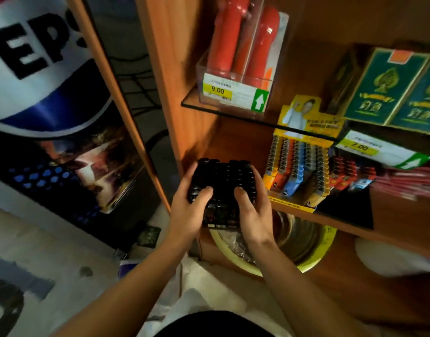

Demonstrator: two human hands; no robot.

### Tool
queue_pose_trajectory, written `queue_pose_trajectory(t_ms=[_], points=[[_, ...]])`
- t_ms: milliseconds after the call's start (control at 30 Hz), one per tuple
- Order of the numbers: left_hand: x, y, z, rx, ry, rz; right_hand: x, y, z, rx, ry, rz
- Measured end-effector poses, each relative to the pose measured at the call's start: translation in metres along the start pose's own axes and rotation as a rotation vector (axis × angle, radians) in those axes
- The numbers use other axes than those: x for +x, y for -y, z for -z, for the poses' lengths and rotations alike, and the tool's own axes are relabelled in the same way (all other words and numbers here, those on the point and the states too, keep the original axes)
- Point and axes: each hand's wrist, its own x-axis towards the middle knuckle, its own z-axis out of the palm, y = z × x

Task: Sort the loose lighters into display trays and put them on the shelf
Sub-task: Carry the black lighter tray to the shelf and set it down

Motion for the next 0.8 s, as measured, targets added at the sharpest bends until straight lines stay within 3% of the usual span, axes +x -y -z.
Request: queue_pose_trajectory(t_ms=[367,800], points=[[0.04,0.012,0.009,0.094,0.158,-0.029,0.011,-0.015,-0.022,-0.059,-0.194,0.049],[0.067,0.012,0.002,0.146,0.229,-0.069,0.027,-0.01,-0.026,-0.114,-0.264,0.086]])
